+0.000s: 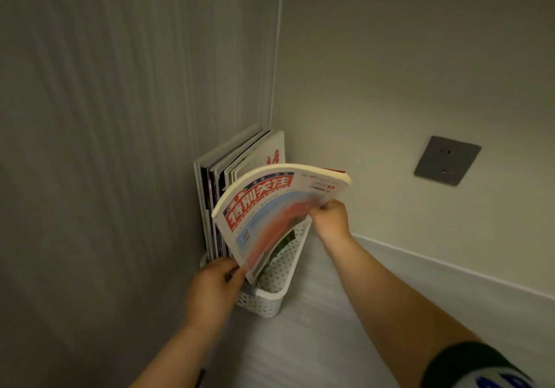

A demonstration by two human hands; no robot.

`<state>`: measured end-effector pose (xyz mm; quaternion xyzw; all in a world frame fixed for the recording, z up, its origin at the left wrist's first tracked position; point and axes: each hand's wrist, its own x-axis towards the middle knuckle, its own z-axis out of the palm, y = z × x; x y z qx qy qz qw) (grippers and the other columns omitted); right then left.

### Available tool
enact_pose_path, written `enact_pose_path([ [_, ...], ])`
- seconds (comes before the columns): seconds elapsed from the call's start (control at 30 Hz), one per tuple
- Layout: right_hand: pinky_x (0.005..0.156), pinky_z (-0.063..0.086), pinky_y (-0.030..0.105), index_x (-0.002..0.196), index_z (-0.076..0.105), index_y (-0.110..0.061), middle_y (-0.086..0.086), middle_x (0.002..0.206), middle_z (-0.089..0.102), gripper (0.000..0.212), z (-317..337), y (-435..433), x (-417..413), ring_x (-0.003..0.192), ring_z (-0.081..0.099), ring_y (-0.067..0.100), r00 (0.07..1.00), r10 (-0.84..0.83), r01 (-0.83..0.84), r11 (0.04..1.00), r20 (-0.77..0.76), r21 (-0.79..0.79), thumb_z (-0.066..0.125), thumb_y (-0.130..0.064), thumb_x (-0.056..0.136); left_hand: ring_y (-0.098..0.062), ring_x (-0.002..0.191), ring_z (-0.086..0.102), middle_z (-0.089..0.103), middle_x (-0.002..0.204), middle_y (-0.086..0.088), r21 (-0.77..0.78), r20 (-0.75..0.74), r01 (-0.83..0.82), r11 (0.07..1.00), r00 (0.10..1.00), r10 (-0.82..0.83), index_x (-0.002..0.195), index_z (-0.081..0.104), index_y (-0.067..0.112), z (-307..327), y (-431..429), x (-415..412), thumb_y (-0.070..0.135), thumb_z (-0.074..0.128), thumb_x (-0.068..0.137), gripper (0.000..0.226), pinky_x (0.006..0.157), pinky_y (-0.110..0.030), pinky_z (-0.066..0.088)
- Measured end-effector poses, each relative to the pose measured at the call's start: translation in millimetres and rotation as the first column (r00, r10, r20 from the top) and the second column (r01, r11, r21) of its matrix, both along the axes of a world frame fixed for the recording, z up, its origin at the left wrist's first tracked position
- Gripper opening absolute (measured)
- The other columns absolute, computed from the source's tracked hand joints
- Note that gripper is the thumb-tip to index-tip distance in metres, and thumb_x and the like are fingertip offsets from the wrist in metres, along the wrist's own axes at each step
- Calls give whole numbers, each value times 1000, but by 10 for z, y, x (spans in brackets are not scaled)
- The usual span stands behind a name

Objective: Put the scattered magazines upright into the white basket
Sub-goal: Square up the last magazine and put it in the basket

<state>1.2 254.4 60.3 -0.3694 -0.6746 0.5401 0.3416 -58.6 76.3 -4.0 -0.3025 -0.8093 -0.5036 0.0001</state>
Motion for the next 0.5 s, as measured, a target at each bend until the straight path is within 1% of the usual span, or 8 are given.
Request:
enact_pose_path([
  [0.07, 71, 42, 28, 104, 61, -3, 8, 92, 59, 21, -78, 21, -44, 84, 54, 20, 999, 8, -8, 1000, 47, 5, 48, -2, 87, -29, 78, 62, 70, 88, -15, -59, -31, 6, 998, 999, -8, 84, 71, 6, -53, -28, -10, 12, 63, 80, 11, 71, -40, 54],
  [0.17, 74, 41, 28, 106, 60, -2, 13, 102, 63, 22, -185, 51, -102, 85, 53, 19, 995, -7, 6, 1000, 96, 14, 49, -4, 87, -27, 72, 63, 70, 88, -13, -113, -73, 10, 994, 997, -18, 85, 71, 8, -82, -46, -14, 13, 63, 80, 11, 65, -34, 52],
  [0.23, 77, 42, 29, 108, 59, -3, 15, 110, 63, 23, -242, 72, -138, 87, 53, 19, 994, -11, 10, 1000, 110, 12, 49, -4, 88, -24, 67, 63, 71, 84, -11, -131, -114, 3, 991, 993, -19, 81, 71, 9, -77, -33, -9, 12, 65, 78, 8, 61, -31, 49],
  [0.3, 82, 44, 30, 111, 57, -5, 14, 116, 62, 24, -290, 97, -179, 95, 56, 22, 993, 5, -5, 1000, 121, 1, 49, -5, 88, -24, 65, 64, 71, 77, -12, -157, -149, -8, 988, 989, -16, 74, 72, 8, -91, -21, -8, 8, 69, 73, 3, 60, -32, 50],
  [0.37, 83, 47, 29, 115, 52, -8, 12, 119, 60, 27, -315, 99, -229, 106, 57, 24, 994, 54, -52, 998, 100, -23, 51, -5, 87, -26, 64, 65, 72, 69, -13, -193, -178, -24, 981, 984, -11, 68, 72, 8, -134, -16, -15, 3, 76, 64, 7, 61, -35, 53],
  [0.43, 74, 49, 20, 119, 46, -11, 8, 118, 58, 36, -332, 64, -275, 108, 56, 23, 991, 129, -128, 991, 23, -48, 54, -2, 85, -27, 62, 66, 72, 63, -11, -200, -199, -35, 979, 980, -6, 63, 73, 10, -158, -15, -17, 2, 79, 58, 11, 60, -38, 55],
  [0.47, 73, 48, 20, 125, 41, -12, 7, 120, 56, 45, -346, 40, -294, 112, 55, 24, 989, 150, -149, 987, 6, -60, 56, -1, 83, -26, 60, 66, 71, 60, -9, -202, -216, -37, 979, 976, -7, 61, 72, 12, -151, -18, -12, 6, 77, 58, 8, 59, -38, 55],
  [0.5, 77, 46, 22, 132, 32, -14, 7, 124, 51, 56, -362, 11, -308, 117, 52, 25, 987, 159, -156, 985, 31, -66, 58, -3, 83, -24, 58, 66, 71, 58, -7, -206, -235, -37, 978, 972, -13, 59, 72, 13, -143, -19, -8, 10, 72, 57, 4, 58, -37, 55],
])
